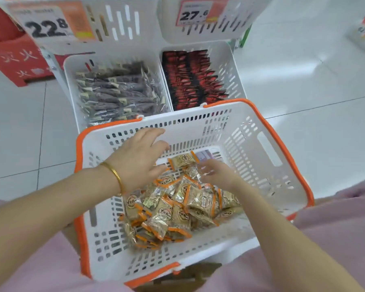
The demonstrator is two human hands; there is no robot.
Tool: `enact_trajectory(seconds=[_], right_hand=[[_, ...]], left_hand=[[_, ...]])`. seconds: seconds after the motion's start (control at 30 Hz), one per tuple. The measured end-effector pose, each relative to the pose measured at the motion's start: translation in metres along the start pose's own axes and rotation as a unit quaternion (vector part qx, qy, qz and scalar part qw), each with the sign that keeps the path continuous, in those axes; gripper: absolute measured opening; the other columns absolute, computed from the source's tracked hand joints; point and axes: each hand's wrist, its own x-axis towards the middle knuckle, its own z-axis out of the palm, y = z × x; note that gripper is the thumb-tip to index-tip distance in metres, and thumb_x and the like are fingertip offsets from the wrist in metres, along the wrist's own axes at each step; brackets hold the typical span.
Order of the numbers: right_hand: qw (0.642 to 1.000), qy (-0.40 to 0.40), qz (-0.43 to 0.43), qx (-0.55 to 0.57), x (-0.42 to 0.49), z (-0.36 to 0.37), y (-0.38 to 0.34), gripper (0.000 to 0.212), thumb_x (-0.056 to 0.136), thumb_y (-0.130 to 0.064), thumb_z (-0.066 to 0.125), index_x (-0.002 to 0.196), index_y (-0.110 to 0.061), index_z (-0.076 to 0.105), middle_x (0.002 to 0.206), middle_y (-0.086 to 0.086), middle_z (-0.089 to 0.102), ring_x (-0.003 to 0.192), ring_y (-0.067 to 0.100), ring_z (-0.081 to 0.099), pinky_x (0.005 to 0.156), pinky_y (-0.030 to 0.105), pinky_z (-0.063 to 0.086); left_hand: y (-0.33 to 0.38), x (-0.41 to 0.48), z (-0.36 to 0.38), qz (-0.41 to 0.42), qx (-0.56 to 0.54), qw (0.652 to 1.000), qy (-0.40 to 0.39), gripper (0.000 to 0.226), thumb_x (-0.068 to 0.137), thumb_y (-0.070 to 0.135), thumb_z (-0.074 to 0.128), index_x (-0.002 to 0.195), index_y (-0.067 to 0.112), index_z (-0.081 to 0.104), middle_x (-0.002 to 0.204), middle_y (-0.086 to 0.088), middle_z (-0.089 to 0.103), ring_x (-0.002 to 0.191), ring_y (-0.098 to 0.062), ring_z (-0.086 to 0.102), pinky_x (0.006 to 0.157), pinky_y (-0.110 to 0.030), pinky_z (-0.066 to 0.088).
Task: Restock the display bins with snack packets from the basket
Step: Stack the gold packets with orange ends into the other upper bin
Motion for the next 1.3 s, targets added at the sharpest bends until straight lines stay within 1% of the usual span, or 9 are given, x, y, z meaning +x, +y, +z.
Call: enact_trajectory(seconds=[0.23, 0.53, 0.63, 0.77, 0.83, 1.03, 1.13, 1.2, 1.3], right_hand=[[0.964, -0.076, -0.015, -0.255, 0.021, 0.048, 0.029, 0.087, 0.082, -0.021, 0.07, 0.149, -0.026, 0.016, 0.151, 0.007, 0.03, 0.131, 0.031, 0.038, 0.103, 0.043, 0.039], [0.946, -0.067, -0.013, -0.316, 0.042, 0.064, 0.036, 0.103, 0.074, -0.042, 0.076, 0.15, -0.023, 0.009, 0.153, 0.004, 0.027, 0.144, 0.03, 0.015, 0.113, 0.051, 0.025], [0.958, -0.08, 0.008, -0.274, 0.043, 0.063, 0.032, 0.075, 0.077, -0.038, 0.075, 0.136, -0.012, 0.037, 0.135, 0.011, 0.045, 0.116, 0.026, 0.046, 0.091, 0.037, 0.044], [0.987, -0.068, 0.0, -0.143, 0.04, 0.049, 0.013, 0.075, 0.078, -0.03, 0.076, 0.139, -0.008, 0.039, 0.128, 0.007, 0.05, 0.111, 0.025, 0.052, 0.084, 0.029, 0.044], [0.995, -0.064, -0.028, -0.065, 0.035, 0.036, -0.01, 0.072, 0.075, -0.029, 0.079, 0.136, -0.009, 0.046, 0.109, -0.001, 0.056, 0.098, 0.02, 0.054, 0.073, 0.026, 0.043], [0.981, -0.059, -0.129, 0.133, 0.009, -0.006, -0.078, 0.031, 0.07, -0.021, 0.083, 0.097, -0.017, 0.069, 0.09, 0.001, 0.072, 0.083, 0.023, 0.067, 0.079, 0.035, 0.055], [0.967, -0.034, -0.143, 0.209, 0.001, -0.014, -0.093, 0.025, 0.072, -0.012, 0.08, 0.093, -0.019, 0.067, 0.084, -0.004, 0.072, 0.075, 0.013, 0.069, 0.068, 0.027, 0.056], [0.964, 0.029, -0.132, 0.229, -0.001, -0.017, -0.097, 0.026, 0.073, -0.017, 0.08, 0.094, -0.019, 0.066, 0.09, -0.004, 0.072, 0.084, 0.013, 0.069, 0.078, 0.032, 0.056], [0.951, 0.103, -0.09, 0.278, -0.003, -0.024, -0.095, 0.02, 0.075, -0.028, 0.078, 0.091, -0.022, 0.068, 0.091, -0.003, 0.073, 0.088, 0.019, 0.069, 0.086, 0.039, 0.055]], left_hand=[[0.004, -0.003, 0.01, -0.025, -0.025, 0.998, -0.058, 0.048, 0.094, 0.041, 0.046, 0.137, 0.02, 0.041, 0.155, -0.004, 0.014, 0.142, -0.022, 0.007, 0.115, -0.032, 0.011], [0.002, 0.0, 0.019, -0.042, -0.05, 0.993, -0.099, 0.044, 0.095, 0.038, 0.044, 0.136, 0.02, 0.042, 0.155, -0.003, 0.012, 0.141, -0.02, 0.006, 0.114, -0.031, 0.012], [0.002, 0.002, 0.022, -0.045, -0.049, 0.992, -0.112, 0.043, 0.096, 0.038, 0.043, 0.136, 0.022, 0.04, 0.155, -0.001, 0.011, 0.141, -0.018, 0.004, 0.114, -0.03, 0.013], [0.001, 0.005, 0.022, -0.052, -0.056, 0.988, -0.131, 0.045, 0.096, 0.038, 0.044, 0.137, 0.023, 0.037, 0.155, 0.001, 0.008, 0.141, -0.017, 0.007, 0.113, -0.03, 0.016], [-0.001, 0.008, 0.021, -0.061, -0.077, 0.986, -0.136, 0.05, 0.095, 0.036, 0.049, 0.14, 0.023, 0.033, 0.155, 0.0, 0.01, 0.141, -0.017, 0.014, 0.112, -0.027, 0.02], [-0.012, 0.017, 0.015, -0.153, -0.209, 0.954, -0.148, 0.076, 0.086, 0.032, 0.066, 0.146, 0.023, 0.021, 0.145, -0.002, 0.038, 0.128, -0.016, 0.043, 0.104, -0.03, 0.039], [-0.016, 0.019, 0.009, -0.175, -0.266, 0.94, -0.12, 0.039, 0.085, 0.025, 0.067, 0.119, 0.024, 0.05, 0.107, 0.003, 0.057, 0.092, -0.015, 0.057, 0.078, -0.028, 0.049], [-0.018, 0.019, 0.004, -0.194, -0.31, 0.927, -0.085, 0.013, 0.086, 0.02, 0.066, 0.092, 0.02, 0.055, 0.084, 0.002, 0.054, 0.072, -0.014, 0.055, 0.063, -0.026, 0.049], [-0.024, 0.017, 0.003, -0.242, -0.389, 0.887, -0.057, 0.015, 0.087, 0.017, 0.064, 0.089, 0.007, 0.053, 0.082, -0.01, 0.055, 0.069, -0.016, 0.058, 0.06, -0.027, 0.051]])
